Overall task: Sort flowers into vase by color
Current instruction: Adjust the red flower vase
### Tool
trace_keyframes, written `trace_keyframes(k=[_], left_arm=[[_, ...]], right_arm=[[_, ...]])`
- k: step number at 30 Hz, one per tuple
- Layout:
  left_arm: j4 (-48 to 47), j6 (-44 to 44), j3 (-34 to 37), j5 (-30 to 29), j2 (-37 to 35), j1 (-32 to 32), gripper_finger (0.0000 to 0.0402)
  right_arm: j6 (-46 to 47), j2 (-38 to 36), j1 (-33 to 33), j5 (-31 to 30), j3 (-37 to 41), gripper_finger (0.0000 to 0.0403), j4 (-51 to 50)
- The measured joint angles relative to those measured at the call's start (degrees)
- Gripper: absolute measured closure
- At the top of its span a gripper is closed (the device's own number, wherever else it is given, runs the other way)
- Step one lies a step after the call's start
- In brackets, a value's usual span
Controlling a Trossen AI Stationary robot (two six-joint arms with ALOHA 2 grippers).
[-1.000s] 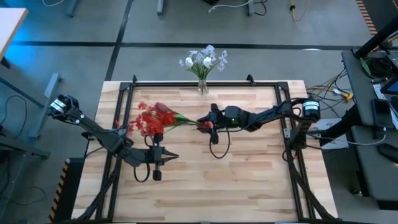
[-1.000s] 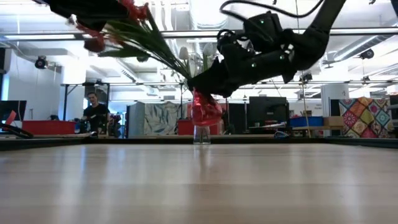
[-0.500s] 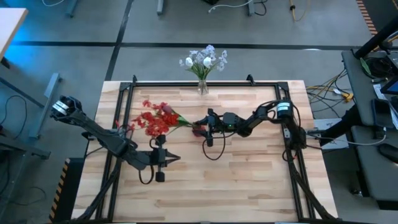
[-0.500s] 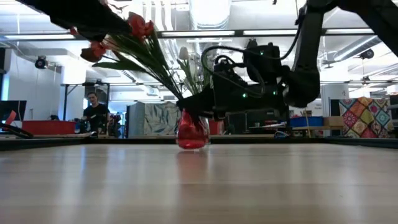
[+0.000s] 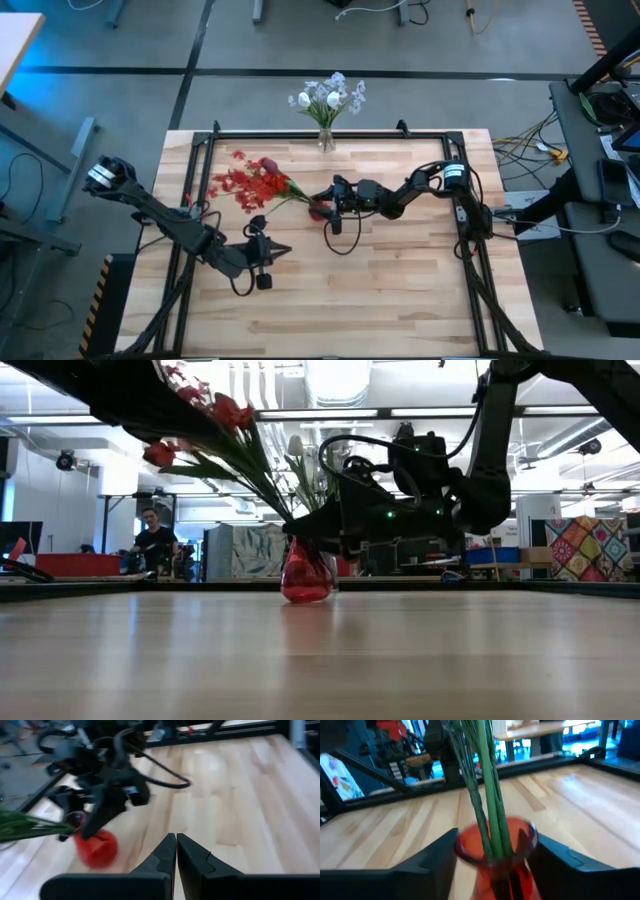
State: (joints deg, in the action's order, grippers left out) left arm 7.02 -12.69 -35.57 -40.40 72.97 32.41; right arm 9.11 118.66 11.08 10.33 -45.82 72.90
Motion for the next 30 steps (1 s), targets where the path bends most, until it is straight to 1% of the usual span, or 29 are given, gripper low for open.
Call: trace_keyframes(k=[3,5,9,13,15,20,22,25,28,30], left_arm=[[-0.1,-2.7,0.3,-3.6,1.1,-0.1,0.0402],[-0.3,-4.6,0.6,-5.2,2.5,-0.3,0.0402],[0.1,-6.5,0.8,-5.7,5.3,-0.8,0.0402],[1.4,-6.5,0.8,-5.7,7.1,-1.3,0.0402],[1.5,-6.5,0.8,-5.7,7.2,-1.4,0.0402],[1.6,-6.2,0.8,-5.7,5.8,-1.3,0.0402],[1.6,-5.9,0.8,-5.7,5.2,-1.3,0.0402],[1.6,-5.6,0.9,-5.7,4.7,-1.3,0.0402],[2.4,-5.4,1.9,-5.6,4.7,-1.2,0.0402],[5.0,-5.4,3.6,-5.6,4.6,-1.2,0.0402]], right_arm=[[0.0,0.0,0.1,0.0,0.1,0.0156,-1.7],[-0.1,0.0,0.1,0.0,0.1,0.0147,-2.0],[-0.2,0.0,0.1,0.0,0.1,0.0152,-2.4],[-1.5,-0.1,0.3,-0.5,0.1,0.0161,-2.6],[-1.7,0.1,0.5,-2.6,0.1,0.0176,-3.4],[-1.0,0.3,1.0,-1.6,0.1,0.0248,-4.1],[-0.9,-0.6,0.9,-1.4,0.1,0.0266,-5.7],[-1.2,-4.2,0.9,-1.7,-0.2,0.0269,-13.0],[-3.6,-9.5,0.4,-4.7,-2.8,0.0251,-27.9],[-5.6,-12.4,-0.3,-6.6,-6.1,0.0233,-39.0]])
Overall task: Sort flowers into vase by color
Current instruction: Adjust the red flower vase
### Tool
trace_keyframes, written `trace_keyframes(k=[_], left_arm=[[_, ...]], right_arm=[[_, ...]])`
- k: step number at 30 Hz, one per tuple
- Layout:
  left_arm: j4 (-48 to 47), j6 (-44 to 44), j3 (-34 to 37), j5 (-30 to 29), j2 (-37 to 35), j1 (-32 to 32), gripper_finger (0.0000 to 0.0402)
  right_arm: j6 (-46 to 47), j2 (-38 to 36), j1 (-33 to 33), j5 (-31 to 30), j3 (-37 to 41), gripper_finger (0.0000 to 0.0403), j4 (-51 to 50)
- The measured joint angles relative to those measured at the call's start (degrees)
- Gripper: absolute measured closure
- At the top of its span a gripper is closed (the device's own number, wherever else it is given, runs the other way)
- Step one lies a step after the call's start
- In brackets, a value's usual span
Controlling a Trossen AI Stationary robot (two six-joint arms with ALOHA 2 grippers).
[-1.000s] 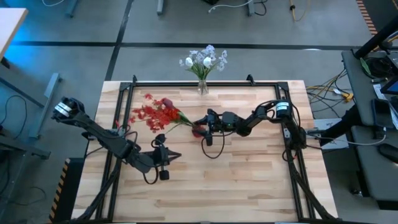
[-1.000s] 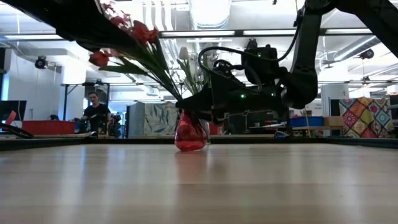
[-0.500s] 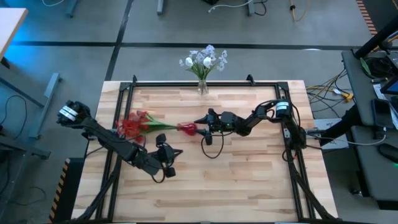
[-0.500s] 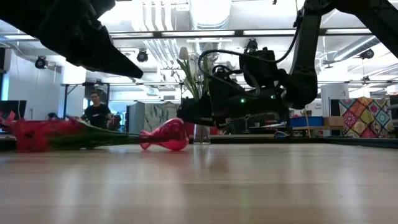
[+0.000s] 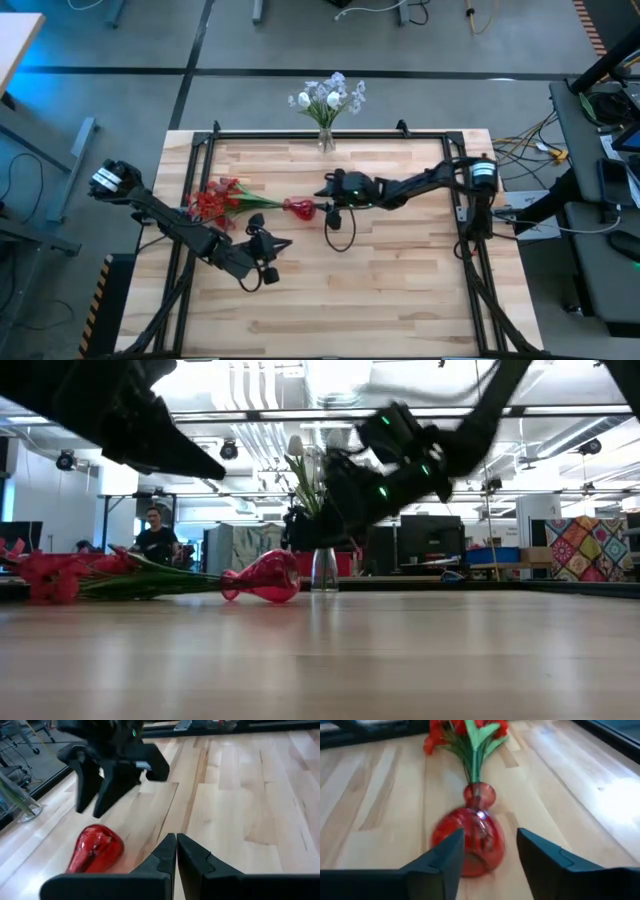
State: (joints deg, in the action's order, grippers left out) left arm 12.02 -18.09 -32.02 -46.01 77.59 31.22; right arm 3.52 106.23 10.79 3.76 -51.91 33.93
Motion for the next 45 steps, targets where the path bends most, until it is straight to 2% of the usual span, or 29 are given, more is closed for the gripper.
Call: trace_keyframes(k=[5,10,13,19,27,32,36,45], left_arm=[[11.3,1.6,6.8,1.6,-2.3,0.0,0.0402],[25.1,4.9,15.0,7.7,-7.8,0.2,0.0402],[29.9,5.5,19.3,9.0,-12.0,0.6,0.0402],[31.5,5.6,24.6,9.2,-19.1,2.0,0.0402],[31.1,7.1,25.8,9.3,-21.3,2.4,0.0402],[31.4,7.6,25.4,9.5,-20.5,2.5,0.0402],[31.4,7.3,25.4,9.5,-20.5,2.5,0.0402],[31.5,7.5,25.4,9.5,-20.6,2.5,0.0402]], right_arm=[[-1.2,-1.5,-0.5,-0.7,-13.5,0.0184,-23.9],[-2.3,5.2,-0.4,-0.8,-28.8,0.0154,-40.8],[-3.1,11.0,-0.4,-0.7,-37.5,0.0145,-48.3],[-4.6,22.9,-0.4,-0.5,-54.5,0.0137,-59.8],[-5.1,34.4,-0.3,-1.3,-72.7,0.0152,-73.5],[-5.8,38.8,-0.3,-1.0,-79.8,0.0183,-79.1],[-6.3,39.8,-0.2,-0.7,-81.3,0.0226,-80.9],[-10.7,38.8,-0.6,-0.3,-81.0,0.0226,-77.3]])
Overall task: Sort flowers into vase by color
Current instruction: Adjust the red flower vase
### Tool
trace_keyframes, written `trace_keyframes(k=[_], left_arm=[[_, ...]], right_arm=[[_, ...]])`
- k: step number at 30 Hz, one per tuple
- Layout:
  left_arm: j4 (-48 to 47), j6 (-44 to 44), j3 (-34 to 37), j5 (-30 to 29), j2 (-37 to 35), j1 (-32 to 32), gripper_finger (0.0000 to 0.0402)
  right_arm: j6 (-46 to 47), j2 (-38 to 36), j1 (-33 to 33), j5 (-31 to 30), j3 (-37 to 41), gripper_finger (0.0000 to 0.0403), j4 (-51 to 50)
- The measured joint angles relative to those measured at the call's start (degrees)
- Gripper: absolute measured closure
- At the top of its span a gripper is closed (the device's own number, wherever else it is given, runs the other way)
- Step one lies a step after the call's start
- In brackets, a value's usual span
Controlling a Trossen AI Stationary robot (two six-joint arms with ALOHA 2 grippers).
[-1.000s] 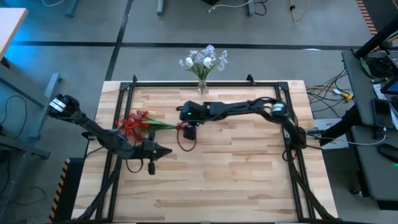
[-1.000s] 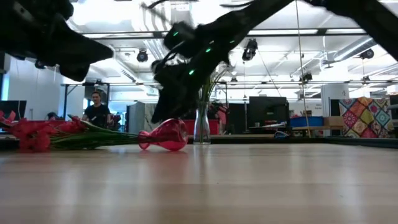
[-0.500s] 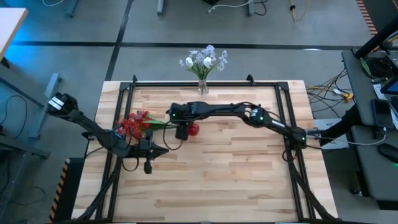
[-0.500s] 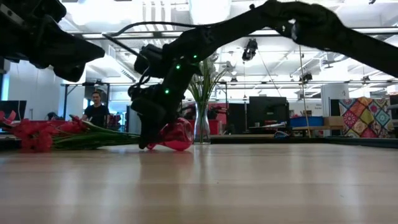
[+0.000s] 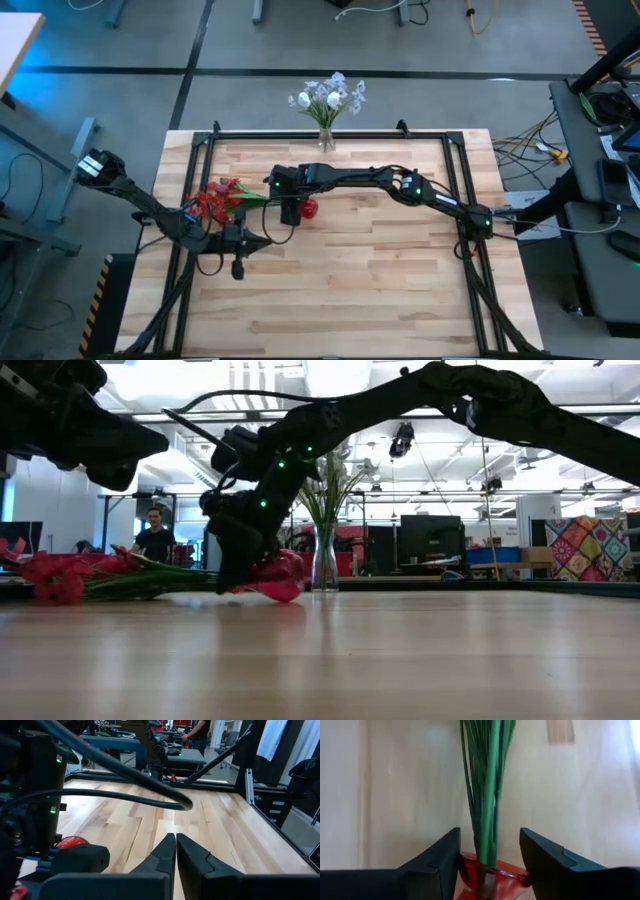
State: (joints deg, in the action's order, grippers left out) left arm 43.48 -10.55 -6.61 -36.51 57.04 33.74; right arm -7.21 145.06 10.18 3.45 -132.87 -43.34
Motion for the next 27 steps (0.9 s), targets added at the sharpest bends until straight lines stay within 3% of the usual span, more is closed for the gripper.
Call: trace_keyframes(k=[17,27], left_arm=[[-0.2,0.2,0.0,0.1,0.0,0.2,0.0402],[0.1,0.0,0.0,0.2,0.0,0.4,0.0402]], right_arm=[[-0.2,-0.5,-0.2,6.5,2.3,0.0227,19.7],[0.3,-0.6,-0.2,7.1,2.9,0.0227,26.2]])
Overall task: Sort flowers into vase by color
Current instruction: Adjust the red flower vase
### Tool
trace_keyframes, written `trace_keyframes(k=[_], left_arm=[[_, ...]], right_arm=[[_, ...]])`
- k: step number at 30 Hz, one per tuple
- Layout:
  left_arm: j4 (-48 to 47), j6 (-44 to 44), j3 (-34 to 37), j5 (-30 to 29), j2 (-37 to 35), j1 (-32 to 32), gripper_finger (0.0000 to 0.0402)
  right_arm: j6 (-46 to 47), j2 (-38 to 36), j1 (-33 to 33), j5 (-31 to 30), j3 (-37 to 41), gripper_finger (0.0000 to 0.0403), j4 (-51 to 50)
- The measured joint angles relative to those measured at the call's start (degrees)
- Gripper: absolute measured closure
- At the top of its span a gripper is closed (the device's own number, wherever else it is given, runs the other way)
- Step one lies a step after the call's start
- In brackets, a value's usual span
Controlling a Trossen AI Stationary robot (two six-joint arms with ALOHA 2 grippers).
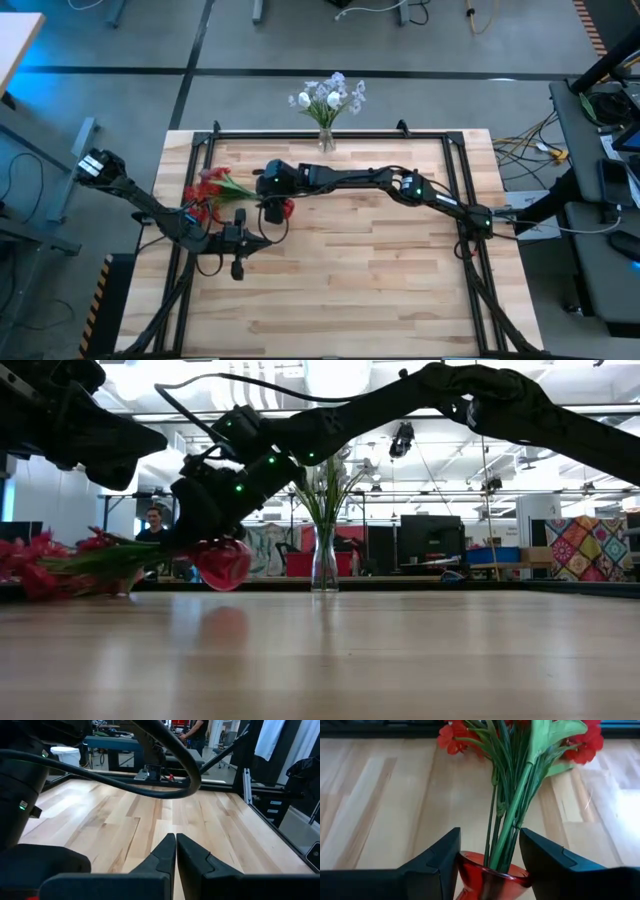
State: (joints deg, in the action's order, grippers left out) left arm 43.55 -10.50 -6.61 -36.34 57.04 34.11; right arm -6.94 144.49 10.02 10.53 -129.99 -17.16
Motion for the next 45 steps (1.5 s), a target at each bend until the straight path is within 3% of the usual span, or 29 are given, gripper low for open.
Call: trace_keyframes(k=[14,19,36,45], left_arm=[[-1.4,3.2,-3.0,1.7,-0.6,0.2,0.0402],[-3.1,4.6,-5.0,2.9,-0.6,0.4,0.0402],[-1.1,6.8,-5.8,2.7,0.1,0.3,0.0402],[8.6,4.8,-5.7,-1.5,9.9,-5.0,0.0402]], right_arm=[[-2.0,-2.3,0.6,-0.1,0.4,0.0227,3.3],[-2.2,-5.0,0.9,-0.7,5.8,0.0227,7.3],[-1.5,-36.5,1.3,-4.8,55.8,0.0227,44.7],[-1.4,-42.2,0.0,-6.2,75.8,0.0227,70.3]])
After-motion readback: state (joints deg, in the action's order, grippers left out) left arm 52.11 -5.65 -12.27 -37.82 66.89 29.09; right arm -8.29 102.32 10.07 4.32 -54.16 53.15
